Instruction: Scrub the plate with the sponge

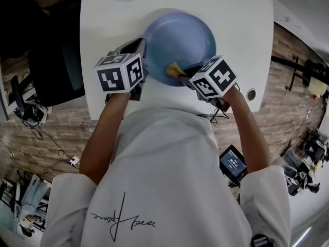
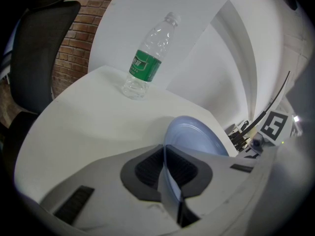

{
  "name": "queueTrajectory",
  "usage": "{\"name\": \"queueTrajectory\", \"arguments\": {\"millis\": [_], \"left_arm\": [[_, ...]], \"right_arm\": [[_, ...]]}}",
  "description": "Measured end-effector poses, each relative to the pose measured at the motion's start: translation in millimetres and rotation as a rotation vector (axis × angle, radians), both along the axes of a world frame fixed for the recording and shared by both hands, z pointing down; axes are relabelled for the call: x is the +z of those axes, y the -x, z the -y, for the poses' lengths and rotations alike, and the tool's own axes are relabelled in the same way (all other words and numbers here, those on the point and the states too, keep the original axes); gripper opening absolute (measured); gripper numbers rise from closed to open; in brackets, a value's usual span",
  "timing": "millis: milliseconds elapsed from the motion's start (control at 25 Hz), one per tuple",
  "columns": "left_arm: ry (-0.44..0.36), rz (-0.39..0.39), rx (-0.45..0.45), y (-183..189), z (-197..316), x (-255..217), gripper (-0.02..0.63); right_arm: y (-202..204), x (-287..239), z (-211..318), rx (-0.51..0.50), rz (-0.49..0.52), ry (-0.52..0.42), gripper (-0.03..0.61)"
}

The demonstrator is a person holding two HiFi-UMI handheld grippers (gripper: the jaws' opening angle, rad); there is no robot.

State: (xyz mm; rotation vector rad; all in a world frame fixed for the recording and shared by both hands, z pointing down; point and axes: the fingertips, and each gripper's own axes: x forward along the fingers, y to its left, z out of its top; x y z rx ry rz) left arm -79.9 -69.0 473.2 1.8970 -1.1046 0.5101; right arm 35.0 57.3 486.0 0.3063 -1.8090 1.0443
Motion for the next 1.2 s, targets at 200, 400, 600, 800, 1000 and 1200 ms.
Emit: {"name": "queueTrajectory", "arguments": {"millis": [200,400,600,800,1000,1200], "left_arm": [[-0.002,0.009,0.009,-0.2,-0.3,0.1,0.015],[-0.002,0.011,0.007,-1.8,-0.6,-0.2,0.015],[-0.003,0.012,0.008,-1.3,-0.2,-0.3,0.015],[-0.002,0.014,0.01,-1.5,-0.2,1.6,0.015],[-0.003,0.014,0.009,-1.9,-0.2,0.0,0.015],[0.004,0.004,0.004,-1.2,0.2,0.7,0.015]], "right_arm": [[-9.2,0.3,2.1,-0.01,-0.014,-0.001,0.04],[-19.0,0.3,5.0,-0.011,-0.028,-0.006,0.04],[-27.0,0.7,10.1,-0.025,-0.05,-0.023,0.04],[-36.2,2.7,14.9,-0.044,-0.069,-0.025,0.04],[-42.6,1.7,19.9,-0.074,-0.083,-0.035,0.04],[-50.6,2.2,27.5,-0.079,-0.109,-0.049,0.041]]}}
